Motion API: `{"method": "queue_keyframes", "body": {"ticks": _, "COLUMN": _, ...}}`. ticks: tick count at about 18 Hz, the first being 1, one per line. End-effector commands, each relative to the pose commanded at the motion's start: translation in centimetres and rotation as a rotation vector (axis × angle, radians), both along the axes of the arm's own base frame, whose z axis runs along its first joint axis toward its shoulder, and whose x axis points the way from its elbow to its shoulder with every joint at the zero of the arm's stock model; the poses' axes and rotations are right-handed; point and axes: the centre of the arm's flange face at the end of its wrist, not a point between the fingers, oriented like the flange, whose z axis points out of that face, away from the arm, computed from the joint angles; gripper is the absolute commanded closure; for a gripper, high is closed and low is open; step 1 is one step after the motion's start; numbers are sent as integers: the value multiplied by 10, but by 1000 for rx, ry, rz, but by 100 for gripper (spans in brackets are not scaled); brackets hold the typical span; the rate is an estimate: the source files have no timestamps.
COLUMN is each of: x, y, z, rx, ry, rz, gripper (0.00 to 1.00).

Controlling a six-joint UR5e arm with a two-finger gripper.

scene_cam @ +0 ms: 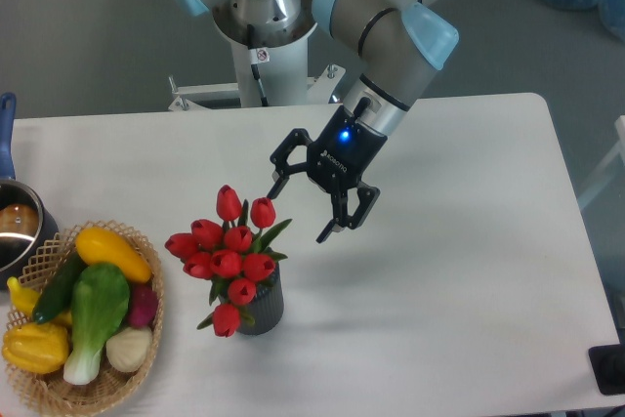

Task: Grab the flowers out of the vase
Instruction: 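Move the open gripper down toward the red tulip stems in the vase, then lower the gripper around the tulip stems just above the vase rim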

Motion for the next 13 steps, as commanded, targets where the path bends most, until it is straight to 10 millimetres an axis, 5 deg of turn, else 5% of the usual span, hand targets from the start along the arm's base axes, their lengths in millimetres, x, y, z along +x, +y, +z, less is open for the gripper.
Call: {"method": "queue_keyframes", "body": {"ticks": 13, "x": 2, "y": 27, "z": -6, "rx": 32, "ry": 32, "rz": -47, "gripper": 0}}
